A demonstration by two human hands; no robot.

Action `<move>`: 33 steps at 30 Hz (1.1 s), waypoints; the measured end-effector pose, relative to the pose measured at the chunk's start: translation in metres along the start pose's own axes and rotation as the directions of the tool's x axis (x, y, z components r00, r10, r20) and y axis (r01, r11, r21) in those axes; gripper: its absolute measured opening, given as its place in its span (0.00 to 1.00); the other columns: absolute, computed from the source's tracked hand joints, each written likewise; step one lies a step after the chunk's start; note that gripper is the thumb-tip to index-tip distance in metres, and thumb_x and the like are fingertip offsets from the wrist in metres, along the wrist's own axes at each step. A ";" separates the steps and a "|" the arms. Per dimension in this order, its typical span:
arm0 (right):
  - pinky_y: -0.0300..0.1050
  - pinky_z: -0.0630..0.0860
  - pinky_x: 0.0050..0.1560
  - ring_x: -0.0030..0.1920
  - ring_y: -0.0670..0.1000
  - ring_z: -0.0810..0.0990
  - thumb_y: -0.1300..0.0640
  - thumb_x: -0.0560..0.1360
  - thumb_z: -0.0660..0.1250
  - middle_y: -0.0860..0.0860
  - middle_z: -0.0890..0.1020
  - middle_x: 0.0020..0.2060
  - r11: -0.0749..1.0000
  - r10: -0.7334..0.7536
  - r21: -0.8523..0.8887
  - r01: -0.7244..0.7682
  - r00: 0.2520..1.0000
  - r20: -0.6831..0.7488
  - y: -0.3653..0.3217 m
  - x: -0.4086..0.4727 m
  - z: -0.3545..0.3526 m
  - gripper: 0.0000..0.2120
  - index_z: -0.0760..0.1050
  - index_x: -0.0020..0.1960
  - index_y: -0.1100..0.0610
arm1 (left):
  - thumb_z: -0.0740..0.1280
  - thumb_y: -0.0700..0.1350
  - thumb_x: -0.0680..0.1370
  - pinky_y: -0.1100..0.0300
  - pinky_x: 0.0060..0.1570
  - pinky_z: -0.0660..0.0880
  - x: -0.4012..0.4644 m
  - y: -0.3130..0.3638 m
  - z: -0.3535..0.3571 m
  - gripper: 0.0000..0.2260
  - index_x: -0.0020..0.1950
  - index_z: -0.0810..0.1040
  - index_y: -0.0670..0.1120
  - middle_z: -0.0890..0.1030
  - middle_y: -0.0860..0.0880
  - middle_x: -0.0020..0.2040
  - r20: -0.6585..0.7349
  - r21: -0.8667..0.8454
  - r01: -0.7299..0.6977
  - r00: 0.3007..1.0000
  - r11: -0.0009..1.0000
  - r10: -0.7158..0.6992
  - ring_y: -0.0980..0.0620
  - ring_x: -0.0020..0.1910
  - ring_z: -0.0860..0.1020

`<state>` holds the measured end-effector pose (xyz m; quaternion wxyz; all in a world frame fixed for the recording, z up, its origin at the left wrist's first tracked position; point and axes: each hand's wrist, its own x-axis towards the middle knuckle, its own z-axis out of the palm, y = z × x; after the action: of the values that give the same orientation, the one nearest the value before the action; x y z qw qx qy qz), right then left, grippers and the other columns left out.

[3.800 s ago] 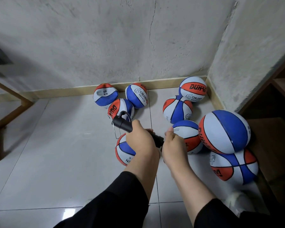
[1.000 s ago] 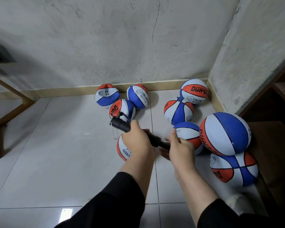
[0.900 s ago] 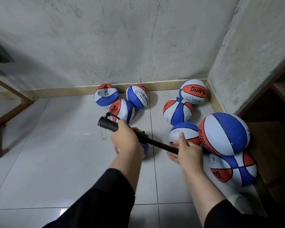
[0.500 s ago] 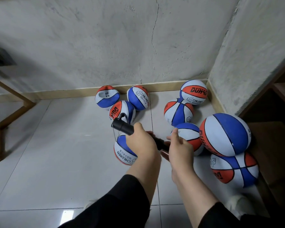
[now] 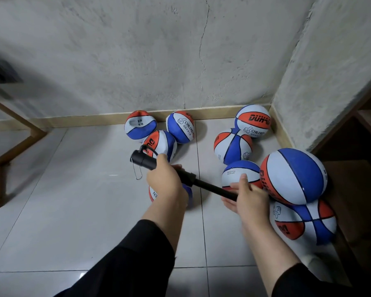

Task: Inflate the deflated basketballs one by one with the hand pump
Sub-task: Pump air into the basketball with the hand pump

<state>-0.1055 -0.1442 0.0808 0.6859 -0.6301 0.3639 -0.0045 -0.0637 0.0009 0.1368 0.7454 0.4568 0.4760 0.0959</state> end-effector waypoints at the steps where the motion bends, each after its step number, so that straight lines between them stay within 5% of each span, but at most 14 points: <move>1: 0.51 0.84 0.39 0.40 0.62 0.88 0.46 0.84 0.62 0.63 0.86 0.42 1.000 -0.005 0.000 0.005 1.000 0.004 0.000 0.000 -0.002 0.22 0.81 0.46 0.64 | 0.65 0.49 0.79 0.61 0.26 0.75 0.003 0.001 0.000 0.09 0.44 0.74 0.44 0.80 0.47 0.30 -0.003 0.013 -0.007 1.000 1.000 0.007 0.48 0.31 0.77; 5: 0.54 0.85 0.40 0.39 0.61 0.87 0.44 0.84 0.61 0.61 0.86 0.41 1.000 -0.011 -0.009 0.011 1.000 -0.008 0.001 -0.007 0.008 0.22 0.81 0.45 0.61 | 0.64 0.52 0.74 0.49 0.33 0.81 -0.009 -0.011 0.008 0.15 0.47 0.78 0.39 0.81 0.44 0.31 0.023 0.031 0.016 1.000 0.999 -0.016 0.44 0.30 0.78; 9: 0.56 0.86 0.42 0.37 0.59 0.87 0.44 0.84 0.60 0.59 0.86 0.39 1.000 0.023 -0.010 -0.022 1.000 0.021 -0.001 -0.020 0.019 0.22 0.82 0.46 0.60 | 0.63 0.48 0.77 0.63 0.21 0.71 -0.033 -0.022 0.014 0.18 0.54 0.79 0.34 0.80 0.43 0.34 0.005 0.079 -0.060 0.998 0.995 0.060 0.45 0.31 0.77; 13: 0.46 0.78 0.40 0.41 0.56 0.83 0.44 0.85 0.56 0.55 0.85 0.39 0.971 -0.083 -0.221 0.085 0.996 0.021 -0.008 -0.025 0.025 0.25 0.83 0.47 0.61 | 0.63 0.44 0.76 0.61 0.25 0.71 -0.048 -0.034 0.015 0.10 0.47 0.74 0.36 0.75 0.44 0.30 0.077 0.071 -0.061 0.996 0.996 0.056 0.48 0.27 0.72; 18: 0.46 0.81 0.45 0.43 0.51 0.85 0.43 0.85 0.58 0.50 0.87 0.39 0.968 -0.165 -0.176 0.181 0.981 0.100 -0.012 -0.030 0.031 0.24 0.85 0.43 0.54 | 0.64 0.50 0.74 0.56 0.32 0.77 -0.029 -0.032 0.011 0.11 0.45 0.75 0.41 0.81 0.44 0.31 0.094 0.062 0.046 0.994 0.997 -0.052 0.44 0.29 0.77; 22: 0.53 0.85 0.41 0.36 0.58 0.87 0.44 0.84 0.61 0.57 0.87 0.36 0.997 -0.058 -0.055 0.062 0.996 0.063 -0.011 -0.017 0.017 0.23 0.83 0.41 0.58 | 0.66 0.49 0.77 0.54 0.39 0.79 -0.012 -0.020 0.009 0.09 0.44 0.76 0.43 0.82 0.48 0.29 0.065 0.069 -0.033 0.997 0.997 0.029 0.47 0.30 0.78; 25: 0.54 0.85 0.40 0.36 0.62 0.87 0.45 0.84 0.61 0.63 0.86 0.41 1.000 0.005 0.006 -0.005 1.000 0.017 -0.007 -0.008 0.001 0.23 0.80 0.45 0.64 | 0.66 0.48 0.79 0.56 0.34 0.80 0.005 -0.006 0.005 0.08 0.49 0.75 0.43 0.81 0.47 0.31 0.051 -0.032 -0.048 0.997 0.998 0.050 0.50 0.28 0.77; 33: 0.64 0.82 0.38 0.25 0.59 0.78 0.42 0.84 0.59 0.63 0.84 0.40 0.980 -0.103 -0.162 0.113 0.992 0.066 -0.016 -0.007 -0.005 0.24 0.79 0.43 0.59 | 0.69 0.52 0.81 0.58 0.36 0.77 0.015 0.008 0.005 0.12 0.47 0.72 0.45 0.77 0.46 0.31 0.152 -0.101 0.029 0.988 0.994 -0.013 0.49 0.28 0.77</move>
<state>-0.1061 -0.1490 0.0983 0.6402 -0.7036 0.3084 0.0068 -0.0498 0.0111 0.1344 0.8027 0.4188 0.4174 0.0774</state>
